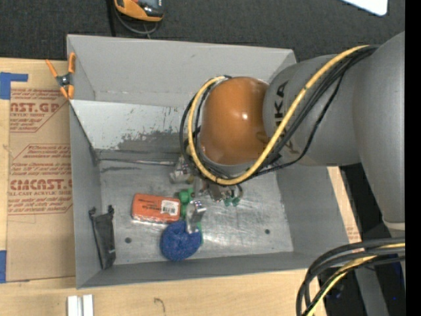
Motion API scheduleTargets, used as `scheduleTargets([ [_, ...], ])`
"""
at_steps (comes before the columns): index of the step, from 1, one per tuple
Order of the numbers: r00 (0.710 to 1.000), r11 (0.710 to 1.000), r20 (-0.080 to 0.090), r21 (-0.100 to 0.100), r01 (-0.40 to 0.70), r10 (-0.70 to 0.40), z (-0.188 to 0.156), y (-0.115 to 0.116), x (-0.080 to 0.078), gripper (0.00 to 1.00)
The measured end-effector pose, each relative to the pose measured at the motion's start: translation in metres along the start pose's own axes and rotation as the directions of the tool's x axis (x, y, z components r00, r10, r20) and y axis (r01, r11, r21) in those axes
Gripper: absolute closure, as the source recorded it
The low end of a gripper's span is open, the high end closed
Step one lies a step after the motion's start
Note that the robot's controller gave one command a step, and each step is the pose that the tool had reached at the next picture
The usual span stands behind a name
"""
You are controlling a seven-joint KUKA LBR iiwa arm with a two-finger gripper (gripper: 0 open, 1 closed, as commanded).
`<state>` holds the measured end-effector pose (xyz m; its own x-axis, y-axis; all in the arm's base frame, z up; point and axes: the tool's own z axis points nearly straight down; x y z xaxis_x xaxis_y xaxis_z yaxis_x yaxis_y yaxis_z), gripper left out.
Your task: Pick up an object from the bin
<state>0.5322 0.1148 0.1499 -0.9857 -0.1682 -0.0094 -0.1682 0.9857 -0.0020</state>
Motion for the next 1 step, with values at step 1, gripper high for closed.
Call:
scheduleTargets([
  [1,0.9,0.9,-0.01,-0.007,-0.436,0.436,0.0736,-0.0295,0.0193,1.0],
])
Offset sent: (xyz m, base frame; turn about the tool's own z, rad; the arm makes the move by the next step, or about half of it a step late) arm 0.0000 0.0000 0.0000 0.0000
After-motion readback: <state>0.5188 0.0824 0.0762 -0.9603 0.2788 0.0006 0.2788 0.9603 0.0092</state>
